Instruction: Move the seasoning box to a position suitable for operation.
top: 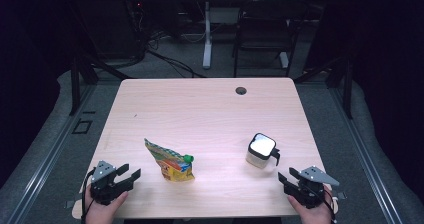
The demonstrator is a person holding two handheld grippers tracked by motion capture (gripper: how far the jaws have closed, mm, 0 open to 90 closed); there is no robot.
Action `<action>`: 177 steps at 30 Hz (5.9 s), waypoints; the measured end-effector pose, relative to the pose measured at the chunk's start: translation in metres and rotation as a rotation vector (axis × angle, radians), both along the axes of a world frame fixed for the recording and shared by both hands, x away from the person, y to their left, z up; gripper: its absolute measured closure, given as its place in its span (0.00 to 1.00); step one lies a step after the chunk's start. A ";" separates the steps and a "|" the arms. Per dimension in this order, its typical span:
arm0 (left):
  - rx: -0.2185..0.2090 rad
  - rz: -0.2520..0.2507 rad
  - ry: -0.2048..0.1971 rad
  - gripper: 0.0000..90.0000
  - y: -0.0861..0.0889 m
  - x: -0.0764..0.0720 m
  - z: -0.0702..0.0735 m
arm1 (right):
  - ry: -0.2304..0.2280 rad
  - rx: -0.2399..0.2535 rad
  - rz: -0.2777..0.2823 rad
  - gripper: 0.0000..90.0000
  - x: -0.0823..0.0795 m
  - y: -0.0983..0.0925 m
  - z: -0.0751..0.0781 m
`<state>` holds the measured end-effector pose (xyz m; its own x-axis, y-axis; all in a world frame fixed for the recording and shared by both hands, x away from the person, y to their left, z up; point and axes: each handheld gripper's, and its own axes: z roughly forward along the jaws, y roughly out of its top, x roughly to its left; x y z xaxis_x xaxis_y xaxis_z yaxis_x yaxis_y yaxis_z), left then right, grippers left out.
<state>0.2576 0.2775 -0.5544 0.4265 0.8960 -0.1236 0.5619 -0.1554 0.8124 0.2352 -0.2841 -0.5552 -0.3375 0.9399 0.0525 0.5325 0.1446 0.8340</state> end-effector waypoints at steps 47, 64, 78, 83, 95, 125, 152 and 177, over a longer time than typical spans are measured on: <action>-0.021 -0.041 0.011 0.52 -0.003 -0.001 0.001 | -0.002 -0.107 -0.115 0.74 0.047 0.034 0.001; -0.020 -0.044 0.012 0.52 -0.002 -0.001 0.002 | -0.011 -0.145 0.028 0.82 0.049 0.053 0.000; -0.020 -0.042 0.014 0.52 -0.002 -0.001 0.001 | -0.037 -0.146 0.300 0.82 0.031 0.093 0.003; -0.020 -0.043 0.014 0.52 -0.002 -0.001 0.001 | -0.028 -0.149 0.372 0.82 0.028 0.100 0.001; -0.018 -0.044 0.015 0.52 -0.001 -0.001 0.001 | -0.001 -0.092 0.403 0.73 0.028 0.086 0.000; -0.021 -0.046 0.018 0.52 -0.002 0.000 0.000 | -0.030 -0.157 0.412 0.88 0.042 0.101 -0.006; -0.014 -0.052 0.016 0.52 -0.003 0.000 0.001 | -0.025 -0.044 0.372 1.00 0.023 0.080 0.038; -0.017 -0.065 0.013 0.53 -0.004 -0.001 0.002 | -0.048 -0.065 0.419 1.00 0.032 0.109 0.045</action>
